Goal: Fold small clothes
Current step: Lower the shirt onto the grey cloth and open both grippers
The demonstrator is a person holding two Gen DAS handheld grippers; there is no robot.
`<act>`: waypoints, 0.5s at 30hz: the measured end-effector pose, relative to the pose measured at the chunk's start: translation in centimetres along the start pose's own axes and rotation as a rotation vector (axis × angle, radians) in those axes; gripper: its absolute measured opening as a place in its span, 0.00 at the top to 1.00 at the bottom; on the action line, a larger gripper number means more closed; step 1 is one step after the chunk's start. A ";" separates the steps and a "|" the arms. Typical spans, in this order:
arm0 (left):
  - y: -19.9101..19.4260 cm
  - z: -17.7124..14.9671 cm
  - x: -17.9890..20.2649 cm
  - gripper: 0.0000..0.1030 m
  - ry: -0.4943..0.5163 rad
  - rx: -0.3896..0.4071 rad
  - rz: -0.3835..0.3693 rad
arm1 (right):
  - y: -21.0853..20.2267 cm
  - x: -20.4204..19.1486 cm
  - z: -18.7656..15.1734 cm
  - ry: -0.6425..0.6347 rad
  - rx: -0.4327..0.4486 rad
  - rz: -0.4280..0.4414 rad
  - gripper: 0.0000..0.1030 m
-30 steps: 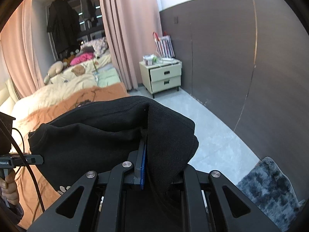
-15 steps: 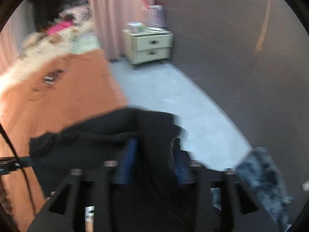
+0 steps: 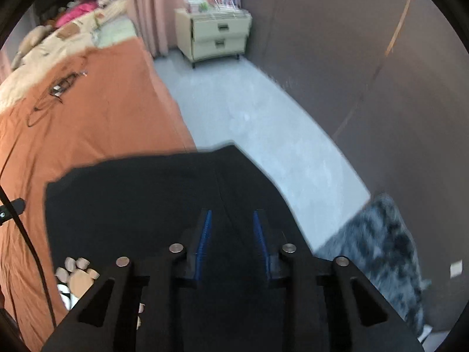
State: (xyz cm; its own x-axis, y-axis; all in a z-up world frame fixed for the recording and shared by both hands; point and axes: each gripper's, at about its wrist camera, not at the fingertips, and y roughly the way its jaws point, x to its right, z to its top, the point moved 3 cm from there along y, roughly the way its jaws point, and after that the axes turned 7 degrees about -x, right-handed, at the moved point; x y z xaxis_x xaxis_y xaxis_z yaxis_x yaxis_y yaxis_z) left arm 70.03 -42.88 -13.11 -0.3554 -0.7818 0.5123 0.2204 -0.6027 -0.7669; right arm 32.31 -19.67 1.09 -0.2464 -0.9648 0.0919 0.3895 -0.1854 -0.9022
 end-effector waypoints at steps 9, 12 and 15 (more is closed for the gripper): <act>4.1 1.1 0.6 0.90 0.051 -0.028 0.006 | -2.5 8.0 -3.4 0.051 0.077 0.107 0.77; 4.9 1.1 0.3 0.90 0.049 -0.032 0.000 | -2.9 10.1 -7.0 0.061 0.119 0.149 0.77; 5.8 1.2 -0.1 0.90 0.054 -0.038 0.019 | -2.0 11.3 -9.9 0.073 0.102 0.092 0.77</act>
State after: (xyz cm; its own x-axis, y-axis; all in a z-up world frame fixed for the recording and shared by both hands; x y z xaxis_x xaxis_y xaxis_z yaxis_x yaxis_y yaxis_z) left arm 72.43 -46.49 -17.21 -0.4004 -0.7828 0.4763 0.1935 -0.5803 -0.7911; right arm 19.93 -28.35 -0.23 -0.2681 -0.9631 -0.0239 0.5006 -0.1181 -0.8576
